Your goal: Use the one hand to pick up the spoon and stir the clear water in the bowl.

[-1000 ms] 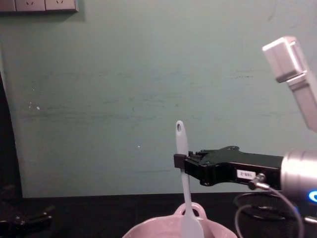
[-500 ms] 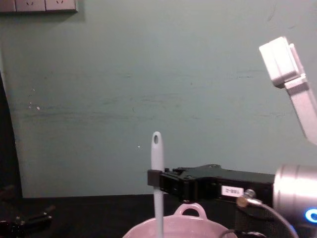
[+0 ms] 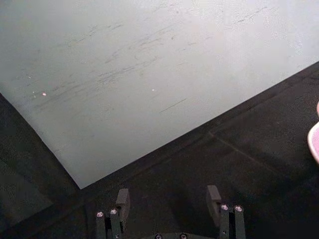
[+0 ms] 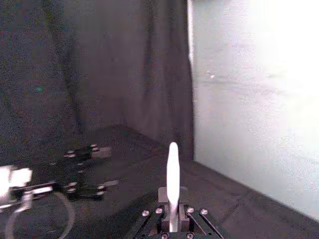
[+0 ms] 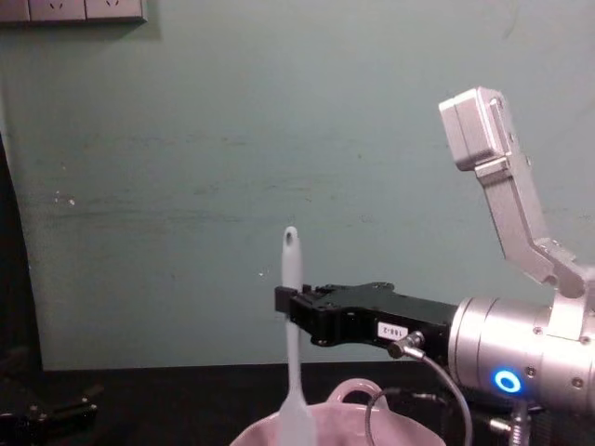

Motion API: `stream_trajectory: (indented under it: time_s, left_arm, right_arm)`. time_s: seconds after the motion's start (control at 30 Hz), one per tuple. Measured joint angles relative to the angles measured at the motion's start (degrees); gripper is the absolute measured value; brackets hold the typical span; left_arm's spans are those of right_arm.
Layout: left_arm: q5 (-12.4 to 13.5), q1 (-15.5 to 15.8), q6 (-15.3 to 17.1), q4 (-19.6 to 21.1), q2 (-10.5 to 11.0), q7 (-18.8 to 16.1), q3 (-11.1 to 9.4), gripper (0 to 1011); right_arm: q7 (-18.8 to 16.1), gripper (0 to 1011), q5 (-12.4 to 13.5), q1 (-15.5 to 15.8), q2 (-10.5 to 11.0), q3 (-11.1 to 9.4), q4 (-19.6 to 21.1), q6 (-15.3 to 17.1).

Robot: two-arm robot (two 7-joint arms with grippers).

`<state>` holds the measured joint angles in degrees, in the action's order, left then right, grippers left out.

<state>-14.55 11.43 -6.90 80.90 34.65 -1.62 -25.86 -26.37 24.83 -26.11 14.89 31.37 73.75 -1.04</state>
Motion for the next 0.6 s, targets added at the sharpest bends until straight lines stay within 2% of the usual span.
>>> stream_trajectory:
  time_s: [0.1, 0.27, 0.47, 0.53, 0.6]
  left_arm:
    - [0.0, 0.0, 0.0, 0.0, 0.0, 0.0, 0.0, 1011]
    - [0.0, 0.0, 0.0, 0.0, 0.0, 0.0, 0.0, 1011]
    - [0.0, 0.0, 0.0, 0.0, 0.0, 0.0, 0.0, 1011]
    - [0.0, 0.0, 0.0, 0.0, 0.0, 0.0, 0.0, 1011]
    - [0.0, 0.0, 0.0, 0.0, 0.0, 0.0, 0.0, 1011]
  right_arm:
    - [1.9, 105, -2.3, -1.1, -0.8, -0.8, -2.3, -1.9]
    - [3.8, 106, -4.6, -1.3, -0.4, -1.7, -2.8, -2.2]
    - [3.7, 106, -5.3, 0.1, 2.2, -3.2, 1.3, 1.7]
    - [2.3, 106, -4.5, 1.0, 3.7, -3.8, 3.9, 4.7]
    - [1.3, 106, -3.8, 1.7, 4.6, -4.1, 5.5, 6.3]
